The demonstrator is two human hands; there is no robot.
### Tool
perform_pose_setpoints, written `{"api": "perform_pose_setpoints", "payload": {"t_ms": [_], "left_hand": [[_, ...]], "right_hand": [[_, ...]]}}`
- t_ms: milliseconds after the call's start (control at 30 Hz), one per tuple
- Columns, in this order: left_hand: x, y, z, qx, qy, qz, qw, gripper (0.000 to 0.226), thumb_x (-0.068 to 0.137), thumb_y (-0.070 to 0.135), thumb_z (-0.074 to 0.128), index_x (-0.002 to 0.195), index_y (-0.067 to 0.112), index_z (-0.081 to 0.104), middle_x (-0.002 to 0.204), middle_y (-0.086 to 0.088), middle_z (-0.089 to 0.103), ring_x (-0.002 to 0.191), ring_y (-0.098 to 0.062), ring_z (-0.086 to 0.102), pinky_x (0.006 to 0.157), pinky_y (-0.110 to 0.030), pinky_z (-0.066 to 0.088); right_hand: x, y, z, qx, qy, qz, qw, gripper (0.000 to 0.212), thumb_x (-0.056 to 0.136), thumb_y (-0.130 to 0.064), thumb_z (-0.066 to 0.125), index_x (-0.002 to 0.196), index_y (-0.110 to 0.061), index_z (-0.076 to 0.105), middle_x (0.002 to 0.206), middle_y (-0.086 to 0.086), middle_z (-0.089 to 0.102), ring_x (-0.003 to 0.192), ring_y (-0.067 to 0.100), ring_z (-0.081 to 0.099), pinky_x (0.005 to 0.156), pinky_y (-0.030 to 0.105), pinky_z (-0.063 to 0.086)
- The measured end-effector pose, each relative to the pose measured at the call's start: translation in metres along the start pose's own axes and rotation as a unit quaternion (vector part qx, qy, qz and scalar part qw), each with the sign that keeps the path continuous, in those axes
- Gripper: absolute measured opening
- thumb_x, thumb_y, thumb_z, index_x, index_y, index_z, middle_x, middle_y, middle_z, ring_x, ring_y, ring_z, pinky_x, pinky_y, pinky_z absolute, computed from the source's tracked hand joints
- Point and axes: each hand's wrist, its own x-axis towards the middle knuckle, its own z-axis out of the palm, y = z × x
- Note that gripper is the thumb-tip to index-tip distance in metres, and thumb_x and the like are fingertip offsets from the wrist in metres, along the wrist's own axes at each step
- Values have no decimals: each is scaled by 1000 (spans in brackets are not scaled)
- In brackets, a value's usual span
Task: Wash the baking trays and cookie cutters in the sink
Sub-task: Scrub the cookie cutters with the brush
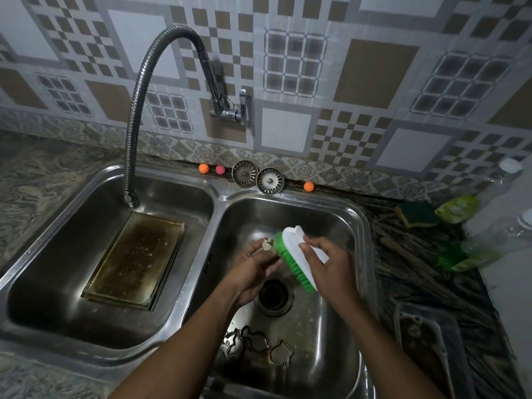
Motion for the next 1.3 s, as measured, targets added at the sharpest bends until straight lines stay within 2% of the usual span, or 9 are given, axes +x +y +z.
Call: {"api": "perform_pose_setpoints", "payload": {"t_ms": [267,467,600,700,800,933,1033,1133,1300], "left_hand": [[-1,-10,4,-53,-5,-36,998,22,80,6,66,102,3,65,111,-21,66,104,-30,65,91,-41,56],[-7,-3,-3,-20,-44,-56,997,36,89,6,60,125,8,62,121,-19,66,107,-32,66,83,-41,59],[-3,-1,-10,30,-57,-57,996,38,96,8,53,134,10,58,134,-21,59,127,-35,54,109,-48,39],[-1,-2,-13,47,-75,-56,994,38,95,7,54,133,8,59,139,-25,53,124,-37,51,112,-49,32],[1,-2,-14,38,-68,-47,996,37,96,6,51,132,7,59,139,-25,53,122,-35,50,116,-52,26],[-3,-2,-13,47,-60,-53,996,34,99,5,48,130,9,62,131,-21,61,111,-29,59,93,-36,48],[-5,-3,-12,45,-49,-57,996,33,100,6,47,128,11,63,125,-18,65,103,-25,62,80,-29,52],[-5,-5,-12,47,-43,-63,996,32,100,7,47,127,10,64,119,-17,68,96,-23,65,71,-26,55],[-4,-5,-10,52,-42,-62,996,32,101,8,45,127,10,64,122,-19,66,98,-25,63,75,-28,53]], "right_hand": [[-12,-1,6,79,58,19,995,14,89,-14,69,92,-28,69,91,-22,66,93,-14,59,76,2,41],[-12,0,6,71,28,27,997,12,89,-17,69,95,-27,70,96,-22,66,94,-15,58,75,1,40],[-9,2,5,36,-5,22,999,11,88,-19,70,98,-24,72,94,-24,64,93,-19,55,74,0,39],[-5,4,4,-2,3,6,1000,9,88,-23,70,96,-24,73,93,-20,67,93,-13,58,74,6,40],[-7,3,6,-33,3,-39,999,11,87,-19,71,98,-21,74,95,-22,65,96,-12,59,77,1,38],[-5,5,6,-58,31,-31,997,11,88,-18,70,97,-14,75,93,-11,67,88,-2,60,75,-2,36],[-8,6,9,-65,24,-36,997,11,88,-18,70,97,-14,75,95,-14,66,88,-14,56,75,-2,37],[-9,10,12,-73,42,-17,996,13,88,-19,70,98,-12,74,93,-9,67,85,-5,58,74,-2,37],[-11,9,14,-82,37,-30,995,13,88,-17,70,99,-12,75,94,-13,65,84,-8,58,73,-3,36]]}}
